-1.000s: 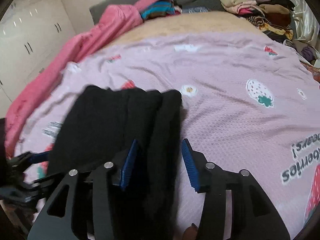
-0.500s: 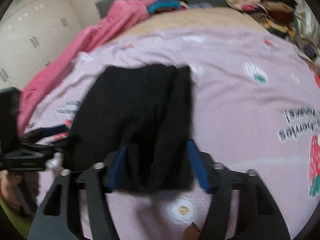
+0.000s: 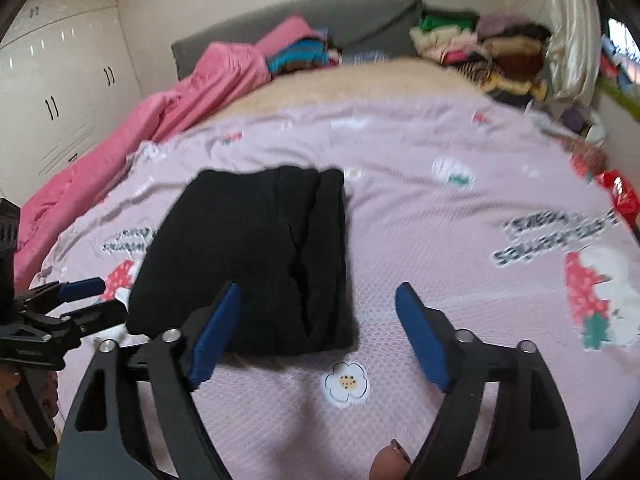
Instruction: Fold small clothes
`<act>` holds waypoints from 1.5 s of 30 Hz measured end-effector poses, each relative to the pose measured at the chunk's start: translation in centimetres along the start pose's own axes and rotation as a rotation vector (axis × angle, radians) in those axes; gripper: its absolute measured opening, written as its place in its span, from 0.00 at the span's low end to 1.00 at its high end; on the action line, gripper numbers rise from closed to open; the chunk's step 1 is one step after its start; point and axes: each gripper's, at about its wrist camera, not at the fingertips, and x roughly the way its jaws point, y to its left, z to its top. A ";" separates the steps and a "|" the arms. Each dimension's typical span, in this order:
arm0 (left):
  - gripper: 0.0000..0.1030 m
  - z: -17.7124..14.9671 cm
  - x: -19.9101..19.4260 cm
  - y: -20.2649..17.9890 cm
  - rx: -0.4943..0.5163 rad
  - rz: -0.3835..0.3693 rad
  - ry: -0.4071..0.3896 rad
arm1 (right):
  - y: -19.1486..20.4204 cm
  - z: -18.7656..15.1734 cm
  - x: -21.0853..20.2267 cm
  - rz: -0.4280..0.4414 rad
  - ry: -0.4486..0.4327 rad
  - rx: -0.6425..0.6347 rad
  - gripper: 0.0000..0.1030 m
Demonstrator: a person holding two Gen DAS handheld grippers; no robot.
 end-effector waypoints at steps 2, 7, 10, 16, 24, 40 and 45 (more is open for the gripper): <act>0.91 -0.3 -0.8 -0.1 0.005 -0.002 -0.011 | 0.6 -0.2 -1.5 -0.020 -0.037 -0.017 0.89; 0.91 -1.4 -2.7 0.4 0.006 0.006 -0.040 | 2.1 -0.8 -4.2 -0.028 -0.101 -0.035 0.94; 0.91 -2.2 -3.6 0.9 0.003 0.013 -0.049 | 2.9 -1.5 -5.5 -0.026 -0.125 -0.034 0.94; 0.91 -4.4 -5.1 1.9 0.010 0.044 -0.069 | 4.7 -3.6 -7.4 -0.050 -0.145 -0.041 0.96; 0.91 -7.3 -6.3 2.7 0.022 0.063 -0.112 | 6.6 -7.4 -8.7 -0.115 -0.184 -0.084 0.96; 0.91 -9.0 -5.4 3.9 0.012 0.046 -0.099 | 7.8 -11.8 -7.1 -0.147 -0.093 -0.042 0.96; 0.91 -9.1 -5.3 3.8 0.019 0.063 -0.092 | 7.6 -11.9 -6.9 -0.154 -0.090 -0.032 0.96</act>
